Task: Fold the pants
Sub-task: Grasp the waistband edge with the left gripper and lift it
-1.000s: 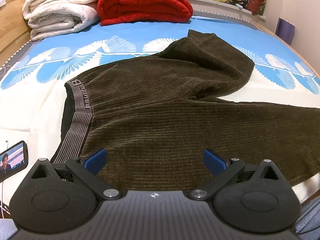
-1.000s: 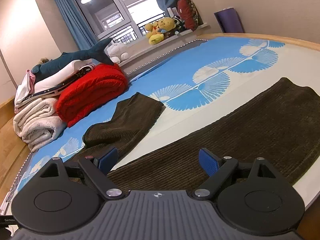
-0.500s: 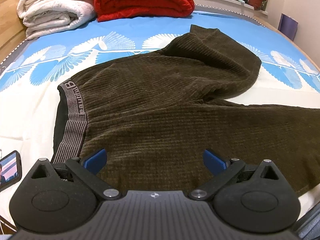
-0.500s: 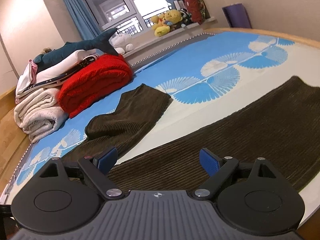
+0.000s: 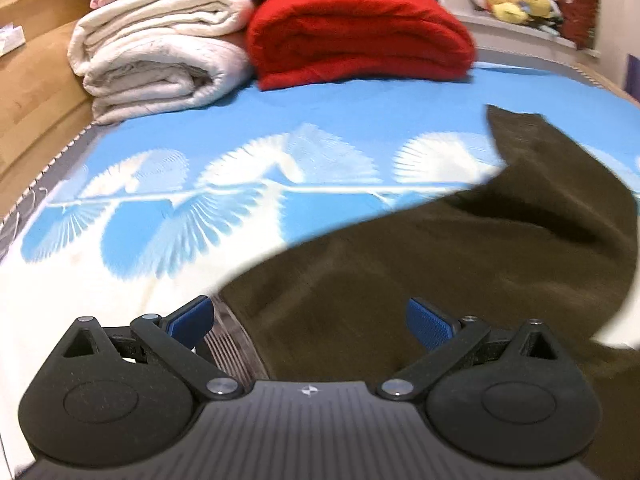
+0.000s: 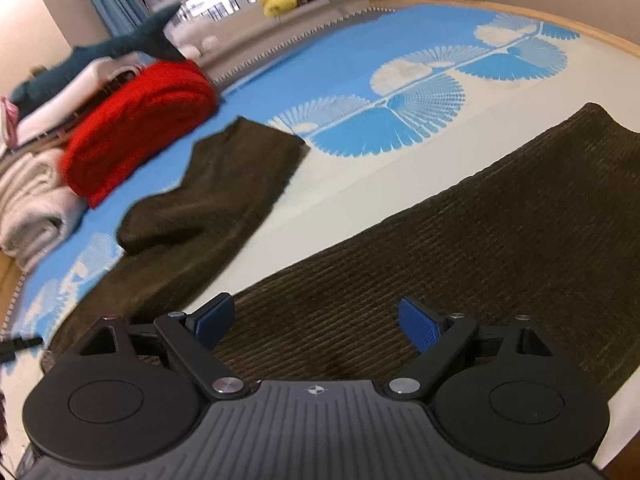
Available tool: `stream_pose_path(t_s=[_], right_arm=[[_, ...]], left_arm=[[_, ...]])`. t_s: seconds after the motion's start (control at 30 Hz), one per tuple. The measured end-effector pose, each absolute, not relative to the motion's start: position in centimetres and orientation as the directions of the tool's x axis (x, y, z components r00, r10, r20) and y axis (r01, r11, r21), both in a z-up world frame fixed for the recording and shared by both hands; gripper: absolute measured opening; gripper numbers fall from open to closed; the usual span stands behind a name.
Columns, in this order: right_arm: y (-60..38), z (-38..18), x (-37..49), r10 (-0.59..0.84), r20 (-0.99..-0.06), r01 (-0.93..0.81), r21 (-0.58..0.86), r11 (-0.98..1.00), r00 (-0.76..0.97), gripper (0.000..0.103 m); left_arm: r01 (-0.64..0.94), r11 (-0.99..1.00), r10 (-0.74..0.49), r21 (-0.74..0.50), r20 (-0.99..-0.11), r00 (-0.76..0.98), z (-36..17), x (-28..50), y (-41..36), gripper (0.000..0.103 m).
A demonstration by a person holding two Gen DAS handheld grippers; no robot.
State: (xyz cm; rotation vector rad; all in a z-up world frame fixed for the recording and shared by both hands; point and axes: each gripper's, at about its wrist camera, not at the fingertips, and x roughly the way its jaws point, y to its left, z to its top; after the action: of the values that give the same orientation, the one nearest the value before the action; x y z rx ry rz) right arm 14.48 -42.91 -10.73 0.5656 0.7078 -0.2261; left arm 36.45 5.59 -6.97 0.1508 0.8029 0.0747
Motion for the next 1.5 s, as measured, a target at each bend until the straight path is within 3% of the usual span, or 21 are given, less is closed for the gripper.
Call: stream_pose_path(t_s=[0.27, 0.4, 0.5, 0.53, 0.57, 0.6, 0.67, 0.77, 0.9, 1.07, 1.23, 1.4, 1.5], right_arm=[[-43.1, -10.5, 19.0, -0.083, -0.672, 0.382, 0.312, 0.870, 0.736, 0.090], [-42.3, -12.2, 20.7, -0.052, -0.723, 0.380, 0.300, 0.875, 0.689, 0.090], [-41.4, -12.0, 21.2, -0.065, -0.704, 0.352, 0.270, 0.896, 0.707, 0.090], [-41.1, -12.0, 21.3, -0.074, -0.699, 0.343, 0.253, 0.905, 0.712, 0.090], [-40.9, -12.0, 21.2, -0.081, -0.697, 0.339, 0.241, 0.910, 0.713, 0.090], [-40.8, -12.0, 21.2, -0.087, -0.696, 0.336, 0.229, 0.913, 0.712, 0.090], [-40.6, -12.1, 21.3, -0.101, -0.700, 0.337, 0.208, 0.918, 0.707, 0.090], [-40.5, -12.3, 21.5, -0.102, -0.708, 0.331, 0.193, 0.924, 0.698, 0.090], [-40.4, -12.6, 21.6, -0.115, -0.713, 0.317, 0.156, 0.936, 0.691, 0.090], [-40.7, -12.2, 20.9, -0.107, -0.702, 0.314, 0.172, 0.934, 0.704, 0.090], [-41.0, -11.3, 20.0, -0.086, -0.668, 0.302, 0.215, 0.929, 0.739, 0.090], [-41.3, -10.5, 19.3, -0.065, -0.637, 0.297, 0.265, 0.917, 0.768, 0.090], [-41.6, -10.3, 19.2, -0.070, -0.628, 0.306, 0.277, 0.911, 0.775, 0.090]], left_arm=[[0.084, 0.979, 0.093, 0.185, -0.773, 0.628, -11.0, 44.7, 9.3, 0.103], [0.059, 0.992, 0.057, 0.113, -0.806, 0.589, -14.3, 46.1, 10.0, 0.103], [0.057, 0.993, 0.044, 0.101, -0.784, 0.619, -14.9, 45.5, 9.7, 0.102], [0.077, 0.993, 0.021, 0.087, -0.786, 0.618, -14.8, 45.5, 9.7, 0.090], [0.109, 0.993, -0.036, 0.039, -0.789, 0.613, -14.5, 45.4, 9.8, 0.068], [0.125, 0.992, -0.064, 0.016, -0.791, 0.609, -14.2, 45.4, 9.8, 0.062], [0.142, 0.988, -0.046, 0.055, -0.782, 0.622, -13.6, 44.9, 8.8, 0.034], [0.137, 0.980, 0.022, 0.145, -0.761, 0.649, -12.2, 43.6, 6.8, 0.008], [0.145, 0.982, -0.012, 0.123, -0.720, 0.694, -8.2, 40.4, 5.9, 0.002], [0.246, 0.966, -0.130, 0.079, -0.675, 0.726, -4.4, 33.0, 3.5, 0.001], [0.345, 0.939, -0.219, 0.017, -0.741, 0.634, -6.9, 22.8, 1.6, 0.001], [0.282, 0.955, -0.226, -0.089, -0.836, 0.501, -11.0, 19.6, 2.2, 0.000], [0.196, 0.960, -0.276, -0.201, -0.801, 0.531, -10.1, 20.3, 4.1, 0.012]])
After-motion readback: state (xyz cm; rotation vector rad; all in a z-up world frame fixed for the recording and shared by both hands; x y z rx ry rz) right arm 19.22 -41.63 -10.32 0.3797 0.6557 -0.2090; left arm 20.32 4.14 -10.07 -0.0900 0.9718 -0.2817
